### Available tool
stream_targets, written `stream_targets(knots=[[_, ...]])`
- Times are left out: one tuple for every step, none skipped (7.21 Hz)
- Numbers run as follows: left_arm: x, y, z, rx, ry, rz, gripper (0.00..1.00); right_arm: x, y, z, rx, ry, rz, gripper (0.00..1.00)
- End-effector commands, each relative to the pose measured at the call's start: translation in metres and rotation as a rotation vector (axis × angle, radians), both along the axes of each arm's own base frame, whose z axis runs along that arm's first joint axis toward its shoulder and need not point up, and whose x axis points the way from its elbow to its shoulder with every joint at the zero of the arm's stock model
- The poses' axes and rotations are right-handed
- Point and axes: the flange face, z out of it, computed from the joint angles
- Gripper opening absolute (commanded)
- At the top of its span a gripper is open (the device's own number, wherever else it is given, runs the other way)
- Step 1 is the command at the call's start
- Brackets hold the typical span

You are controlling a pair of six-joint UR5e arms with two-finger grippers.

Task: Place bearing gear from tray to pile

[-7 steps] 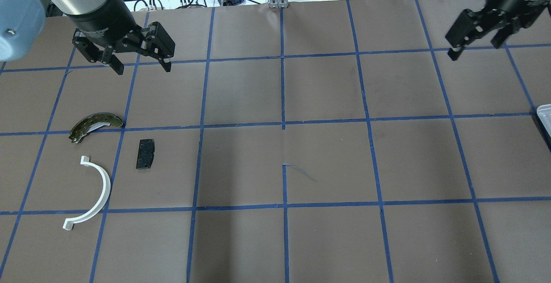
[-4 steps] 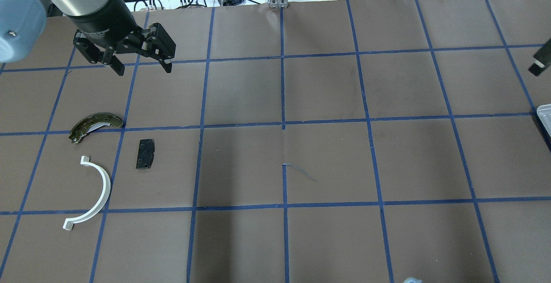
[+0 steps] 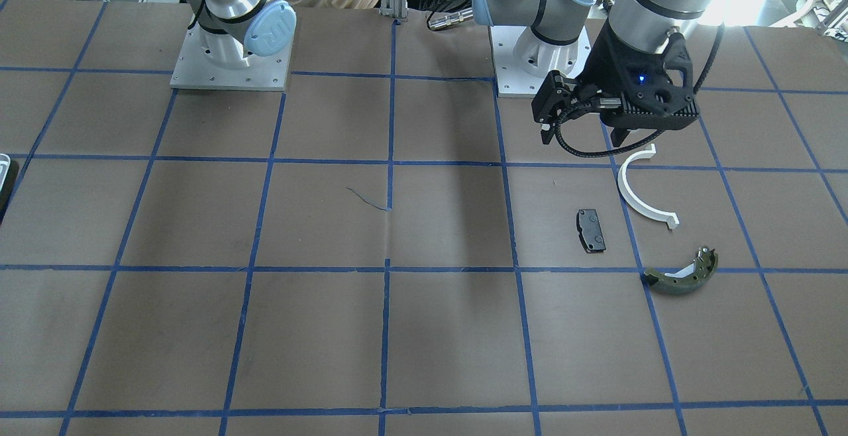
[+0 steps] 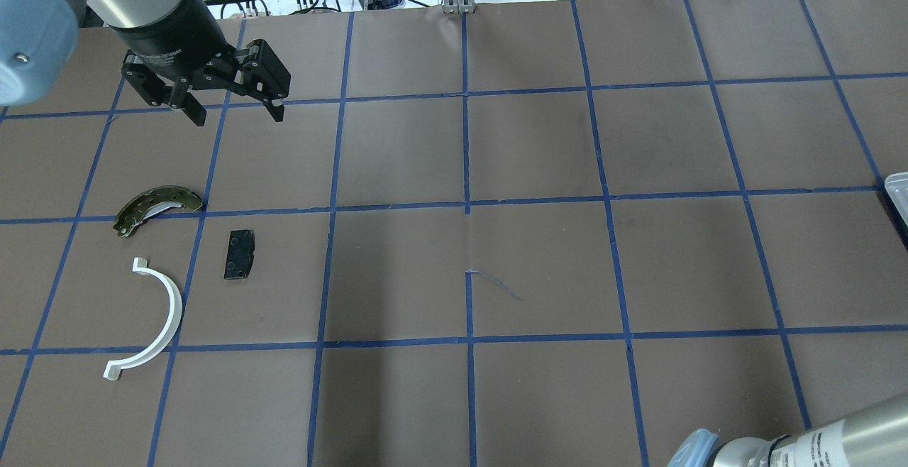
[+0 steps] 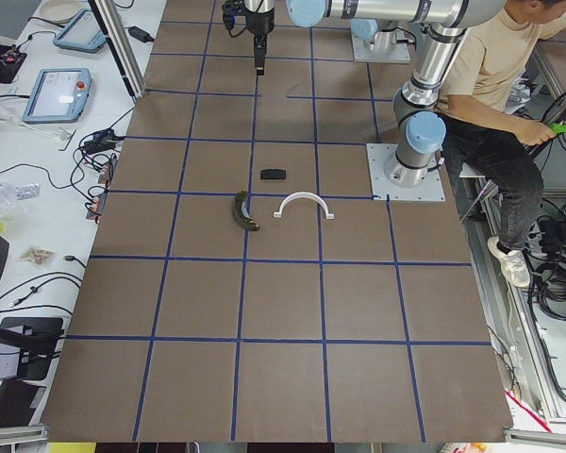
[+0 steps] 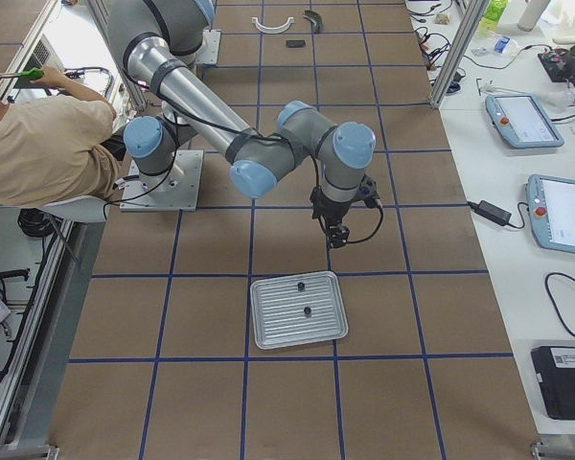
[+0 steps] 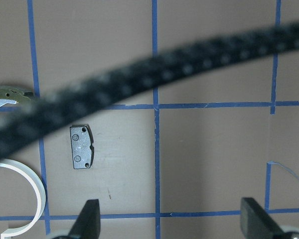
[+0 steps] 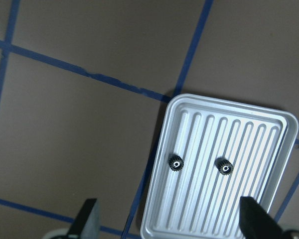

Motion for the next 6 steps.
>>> stream_targets(knots=[[-0.001, 0.002, -0.002, 0.004, 0.0, -0.001, 1.0, -0.059, 0.013, -0.053, -0.01, -0.048, -0.079, 1.0], [-0.001, 0.002, -0.002, 0.004, 0.0, -0.001, 1.0, -0.081, 0.016, -0.074, -0.023, -0.037, -0.105, 1.0], [-0.001, 0.002, -0.002, 0.004, 0.0, -0.001, 1.0, -0.097, 0.008, -0.104, -0.045, 0.003, -0.11, 1.0], [-0.002, 0.002, -0.003, 0.007, 0.0, -0.003, 1.0, -0.111, 0.011, -0.126, -0.044, 0.005, -0.122, 1.0], [-0.002, 0.002, -0.002, 0.006, 0.0, -0.003, 1.0, -0.115, 0.017, -0.132, -0.036, -0.002, -0.133, 1.0], [-0.002, 0.002, -0.002, 0.006, 0.0, -0.003, 1.0, -0.115, 0.018, -0.134, -0.027, -0.003, -0.135, 1.0]])
